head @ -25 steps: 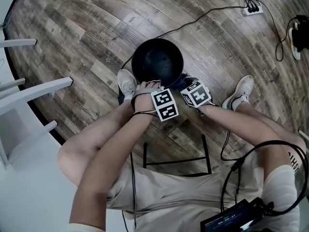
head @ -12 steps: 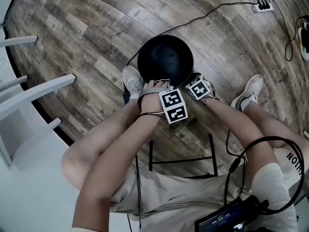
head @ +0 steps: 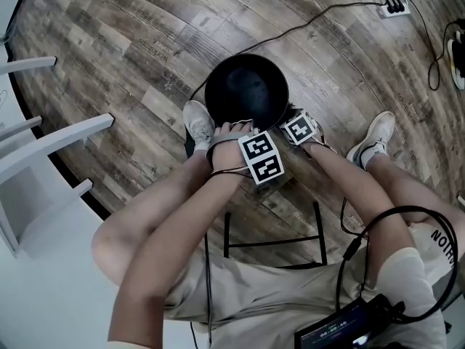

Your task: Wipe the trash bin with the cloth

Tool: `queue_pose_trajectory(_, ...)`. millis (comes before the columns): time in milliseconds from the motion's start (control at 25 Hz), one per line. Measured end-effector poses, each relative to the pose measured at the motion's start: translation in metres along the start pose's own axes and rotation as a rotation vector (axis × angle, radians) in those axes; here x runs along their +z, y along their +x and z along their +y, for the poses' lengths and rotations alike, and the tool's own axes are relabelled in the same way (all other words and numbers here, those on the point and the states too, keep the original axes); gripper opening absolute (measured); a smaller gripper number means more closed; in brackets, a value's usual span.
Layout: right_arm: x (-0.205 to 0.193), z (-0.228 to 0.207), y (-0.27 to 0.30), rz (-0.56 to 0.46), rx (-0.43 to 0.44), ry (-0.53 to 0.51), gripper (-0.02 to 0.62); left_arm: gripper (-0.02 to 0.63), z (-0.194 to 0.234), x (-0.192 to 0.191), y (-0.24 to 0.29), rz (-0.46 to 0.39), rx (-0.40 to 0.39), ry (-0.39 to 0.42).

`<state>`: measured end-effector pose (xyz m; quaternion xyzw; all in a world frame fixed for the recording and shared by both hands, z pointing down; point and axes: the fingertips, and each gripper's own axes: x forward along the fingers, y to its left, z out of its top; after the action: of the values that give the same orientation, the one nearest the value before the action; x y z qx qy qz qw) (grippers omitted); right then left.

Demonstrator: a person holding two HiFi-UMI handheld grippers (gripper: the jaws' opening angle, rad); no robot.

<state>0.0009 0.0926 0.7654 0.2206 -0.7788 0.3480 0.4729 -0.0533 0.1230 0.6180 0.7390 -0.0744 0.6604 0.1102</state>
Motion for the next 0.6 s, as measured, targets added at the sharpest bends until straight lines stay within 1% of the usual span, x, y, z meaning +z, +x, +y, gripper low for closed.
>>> queue_pose_trajectory(120,0.0,0.005,-0.024,-0.036,0.018,-0.017,0.077,0.015,0.0,0.005,0.001,0.015,0.013,-0.063)
queue_pose_trajectory(320,0.01,0.018,-0.067,-0.091,0.039,-0.069,0.077,0.015,0.004,0.025,0.003,-0.014,-0.009,-0.279)
queue_pose_trajectory(360,0.012,0.021,-0.074,-0.102,0.044,-0.074,0.077,0.015,0.005,0.029,0.003,-0.022,-0.015,-0.312)
queue_pose_trajectory(400,0.015,0.024,-0.081,-0.113,0.049,-0.071,0.077,0.015,0.006,0.031,0.002,-0.029,-0.02,-0.335)
queue_pose_trajectory(480,0.019,0.03,-0.094,-0.127,0.061,-0.047,0.077,0.017,0.006,0.034,0.0,-0.047,-0.031,-0.353)
queue_pose_trajectory(600,0.023,0.04,-0.115,-0.142,0.08,-0.012,0.077,0.021,0.0,0.033,-0.009,-0.105,-0.052,-0.34)
